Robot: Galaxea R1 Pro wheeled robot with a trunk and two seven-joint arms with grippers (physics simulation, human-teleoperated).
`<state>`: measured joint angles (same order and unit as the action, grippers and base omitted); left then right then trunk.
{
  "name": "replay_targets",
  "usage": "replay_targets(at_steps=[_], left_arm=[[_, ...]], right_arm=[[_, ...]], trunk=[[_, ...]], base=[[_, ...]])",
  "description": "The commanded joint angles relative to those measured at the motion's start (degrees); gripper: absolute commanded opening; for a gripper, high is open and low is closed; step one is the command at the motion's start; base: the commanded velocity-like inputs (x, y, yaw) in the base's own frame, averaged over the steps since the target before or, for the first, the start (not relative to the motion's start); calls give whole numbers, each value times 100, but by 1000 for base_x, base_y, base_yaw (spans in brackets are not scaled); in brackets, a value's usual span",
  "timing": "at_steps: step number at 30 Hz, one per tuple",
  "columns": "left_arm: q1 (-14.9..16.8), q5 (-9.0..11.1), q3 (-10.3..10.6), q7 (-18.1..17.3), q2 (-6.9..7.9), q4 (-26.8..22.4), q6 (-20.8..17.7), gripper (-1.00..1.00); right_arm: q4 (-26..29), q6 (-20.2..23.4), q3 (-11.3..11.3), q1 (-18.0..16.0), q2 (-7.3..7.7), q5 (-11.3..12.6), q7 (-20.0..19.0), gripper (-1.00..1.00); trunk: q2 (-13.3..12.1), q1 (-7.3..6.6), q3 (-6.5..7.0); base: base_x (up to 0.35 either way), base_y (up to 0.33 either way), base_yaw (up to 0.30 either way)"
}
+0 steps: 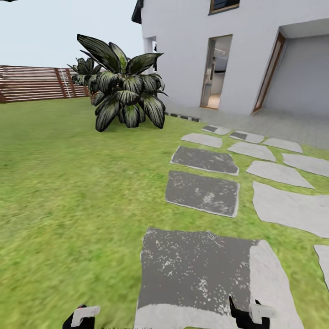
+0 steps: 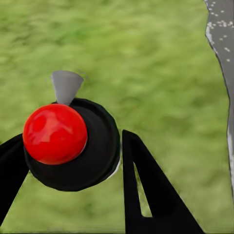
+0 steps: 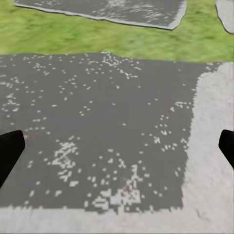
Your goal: In the garden, pick up the pesticide atomizer on the floor and spray pesticide onto both trees until each tree trunk is fully covered.
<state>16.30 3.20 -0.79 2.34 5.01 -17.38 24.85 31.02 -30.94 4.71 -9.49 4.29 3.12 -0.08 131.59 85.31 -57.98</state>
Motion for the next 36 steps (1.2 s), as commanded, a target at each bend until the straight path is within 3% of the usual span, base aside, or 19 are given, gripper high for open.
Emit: replay_targets(at_steps=[1,36], left_arm=[[5,32,9,3,0,7,19,-100],[5,32,8,3,0,7,20,-100]], right_arm=[[0,-17,-6,-1,2,31,-1,100],[0,-17,-6,-1,2,31,-1,100]], trunk=[[2,-1,-5],[2,-1,-5]], base=[[0,236,279],[27,302,279]])
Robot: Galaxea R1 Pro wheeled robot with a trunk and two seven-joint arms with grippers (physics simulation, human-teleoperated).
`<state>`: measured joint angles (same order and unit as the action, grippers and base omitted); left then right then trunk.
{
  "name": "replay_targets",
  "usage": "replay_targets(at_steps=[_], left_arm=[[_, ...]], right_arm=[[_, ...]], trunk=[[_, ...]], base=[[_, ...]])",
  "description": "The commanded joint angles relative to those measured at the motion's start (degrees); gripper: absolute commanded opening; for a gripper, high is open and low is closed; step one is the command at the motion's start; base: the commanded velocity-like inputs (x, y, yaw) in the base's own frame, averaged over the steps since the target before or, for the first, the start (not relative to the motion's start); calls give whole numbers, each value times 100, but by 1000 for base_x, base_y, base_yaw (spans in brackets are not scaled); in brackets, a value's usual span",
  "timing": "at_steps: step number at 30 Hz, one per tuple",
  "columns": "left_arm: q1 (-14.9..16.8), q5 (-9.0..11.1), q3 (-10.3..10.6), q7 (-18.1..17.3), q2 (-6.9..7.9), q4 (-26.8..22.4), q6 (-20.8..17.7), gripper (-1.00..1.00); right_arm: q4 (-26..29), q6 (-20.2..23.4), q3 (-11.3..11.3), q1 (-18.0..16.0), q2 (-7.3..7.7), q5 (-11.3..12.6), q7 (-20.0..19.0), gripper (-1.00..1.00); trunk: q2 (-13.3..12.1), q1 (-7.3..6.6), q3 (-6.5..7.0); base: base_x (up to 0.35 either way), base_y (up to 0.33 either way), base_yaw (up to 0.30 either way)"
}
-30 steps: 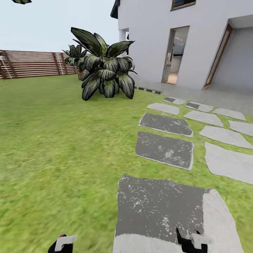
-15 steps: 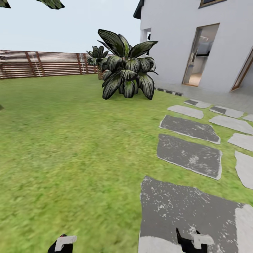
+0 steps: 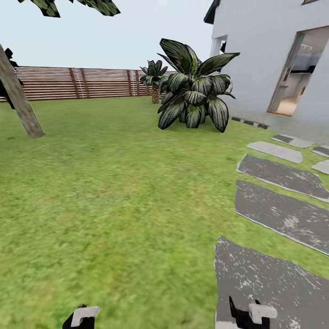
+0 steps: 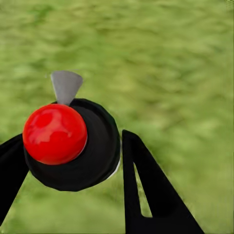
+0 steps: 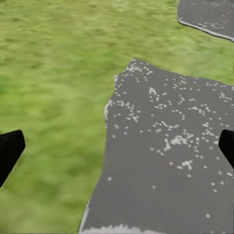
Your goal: In the garden, pick up the pesticide atomizer on the floor and spray pesticide onto both trees until each tree trunk is fully covered.
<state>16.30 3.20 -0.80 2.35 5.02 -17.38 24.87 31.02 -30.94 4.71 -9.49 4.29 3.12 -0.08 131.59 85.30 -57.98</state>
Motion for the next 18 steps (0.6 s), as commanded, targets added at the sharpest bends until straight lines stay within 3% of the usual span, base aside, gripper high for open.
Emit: replay_targets(at_steps=[1,18], left_arm=[[5,32,10,3,2,7,18,-100],[5,32,10,3,2,7,18,-100]], right_arm=[[1,-17,-5,-1,2,31,-1,100],[1,-17,-5,-1,2,31,-1,100]], trunk=[[2,0,-5],[2,0,-5]], base=[[105,306,279],[139,305,279]])
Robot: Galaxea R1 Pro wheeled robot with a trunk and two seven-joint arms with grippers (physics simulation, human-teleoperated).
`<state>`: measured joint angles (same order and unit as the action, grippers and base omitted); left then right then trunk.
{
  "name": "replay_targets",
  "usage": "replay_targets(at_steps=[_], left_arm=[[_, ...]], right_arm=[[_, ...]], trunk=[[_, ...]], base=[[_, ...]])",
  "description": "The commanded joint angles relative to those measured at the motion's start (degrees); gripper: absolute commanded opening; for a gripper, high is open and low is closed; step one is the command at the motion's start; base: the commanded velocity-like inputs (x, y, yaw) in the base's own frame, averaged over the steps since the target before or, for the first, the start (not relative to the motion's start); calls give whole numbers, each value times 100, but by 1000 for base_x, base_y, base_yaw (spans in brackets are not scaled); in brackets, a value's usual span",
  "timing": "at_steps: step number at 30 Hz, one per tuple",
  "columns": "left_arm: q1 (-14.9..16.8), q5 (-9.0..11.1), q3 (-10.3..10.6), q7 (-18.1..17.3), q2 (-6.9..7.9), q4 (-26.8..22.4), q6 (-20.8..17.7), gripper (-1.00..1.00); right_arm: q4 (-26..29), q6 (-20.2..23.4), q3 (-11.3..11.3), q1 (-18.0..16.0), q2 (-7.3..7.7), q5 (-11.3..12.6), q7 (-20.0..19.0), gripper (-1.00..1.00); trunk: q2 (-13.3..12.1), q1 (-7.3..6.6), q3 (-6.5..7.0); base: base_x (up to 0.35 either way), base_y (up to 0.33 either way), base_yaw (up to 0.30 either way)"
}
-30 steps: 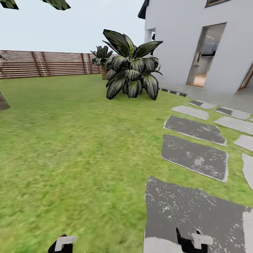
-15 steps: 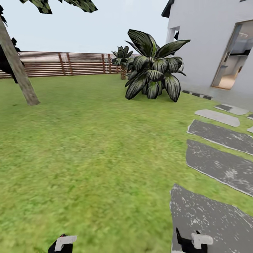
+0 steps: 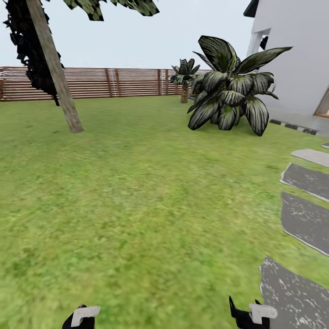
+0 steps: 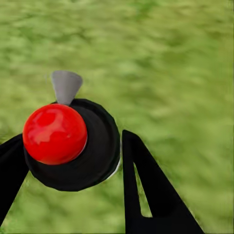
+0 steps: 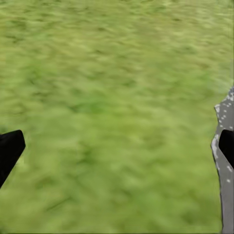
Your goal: In the garden, pick up the pesticide atomizer on the floor and spray pesticide onto both trees until each tree trunk is fully covered.
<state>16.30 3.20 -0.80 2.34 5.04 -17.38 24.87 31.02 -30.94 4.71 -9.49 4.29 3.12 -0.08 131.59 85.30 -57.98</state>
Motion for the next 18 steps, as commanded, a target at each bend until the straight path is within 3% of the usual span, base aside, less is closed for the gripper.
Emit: replay_targets(at_steps=[1,18], left_arm=[[5,32,9,3,2,7,18,-100],[-4,32,9,3,3,6,22,-100]], right_arm=[[1,-17,-5,-1,2,31,-1,100],[1,-17,-5,-1,2,31,-1,100]], trunk=[[2,1,-5],[2,1,-5]], base=[[156,300,279],[199,271,279]])
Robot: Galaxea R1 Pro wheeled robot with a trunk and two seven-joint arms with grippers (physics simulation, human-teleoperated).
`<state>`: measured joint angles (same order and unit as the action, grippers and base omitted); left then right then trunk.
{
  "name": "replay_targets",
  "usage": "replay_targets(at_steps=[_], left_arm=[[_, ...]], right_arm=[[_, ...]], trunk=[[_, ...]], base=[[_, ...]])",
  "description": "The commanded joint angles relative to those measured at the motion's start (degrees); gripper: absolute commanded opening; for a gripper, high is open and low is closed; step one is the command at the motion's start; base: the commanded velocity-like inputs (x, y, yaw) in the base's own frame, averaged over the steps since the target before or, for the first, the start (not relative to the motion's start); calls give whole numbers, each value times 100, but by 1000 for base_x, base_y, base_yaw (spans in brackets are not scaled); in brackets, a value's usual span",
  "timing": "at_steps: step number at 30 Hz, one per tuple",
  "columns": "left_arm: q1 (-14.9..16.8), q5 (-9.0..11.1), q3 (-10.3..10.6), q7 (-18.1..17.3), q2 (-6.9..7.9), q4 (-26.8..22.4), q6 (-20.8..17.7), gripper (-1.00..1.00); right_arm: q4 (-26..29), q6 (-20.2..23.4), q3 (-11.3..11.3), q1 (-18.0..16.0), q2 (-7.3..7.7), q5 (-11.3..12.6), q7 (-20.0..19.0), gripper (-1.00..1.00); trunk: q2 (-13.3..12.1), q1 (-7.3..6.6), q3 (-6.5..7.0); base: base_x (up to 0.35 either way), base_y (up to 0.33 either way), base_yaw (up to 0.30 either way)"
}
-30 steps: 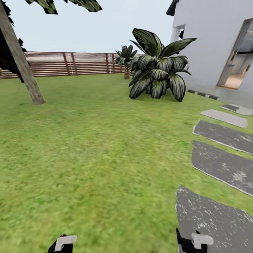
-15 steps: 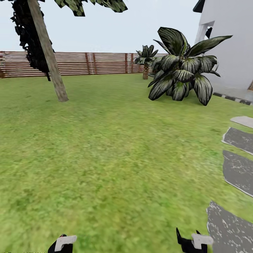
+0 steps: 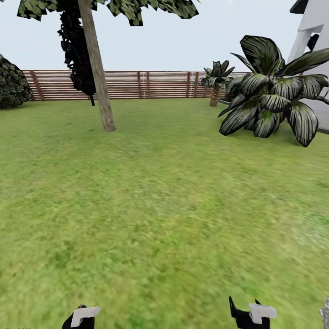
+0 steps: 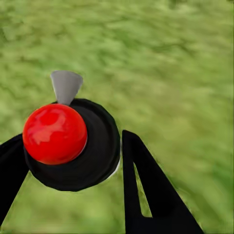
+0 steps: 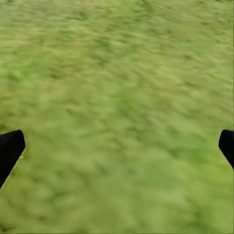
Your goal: In the garden, pick up the pesticide atomizer on the floor and spray pesticide onto both trees until each tree trunk is fully covered.
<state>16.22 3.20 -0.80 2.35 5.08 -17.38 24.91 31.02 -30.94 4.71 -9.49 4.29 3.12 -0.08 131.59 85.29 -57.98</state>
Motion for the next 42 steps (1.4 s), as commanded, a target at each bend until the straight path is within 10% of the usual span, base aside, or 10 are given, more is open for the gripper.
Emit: replay_targets(at_steps=[1,42], left_arm=[[4,33,10,3,0,7,18,-100],[2,31,10,3,2,15,23,-100]], right_arm=[[0,-17,-6,-1,2,31,-1,100],[1,-17,-2,-1,2,40,-1,100]], trunk=[[2,1,-5],[2,1,-5]], base=[[237,235,279],[283,171,194]])
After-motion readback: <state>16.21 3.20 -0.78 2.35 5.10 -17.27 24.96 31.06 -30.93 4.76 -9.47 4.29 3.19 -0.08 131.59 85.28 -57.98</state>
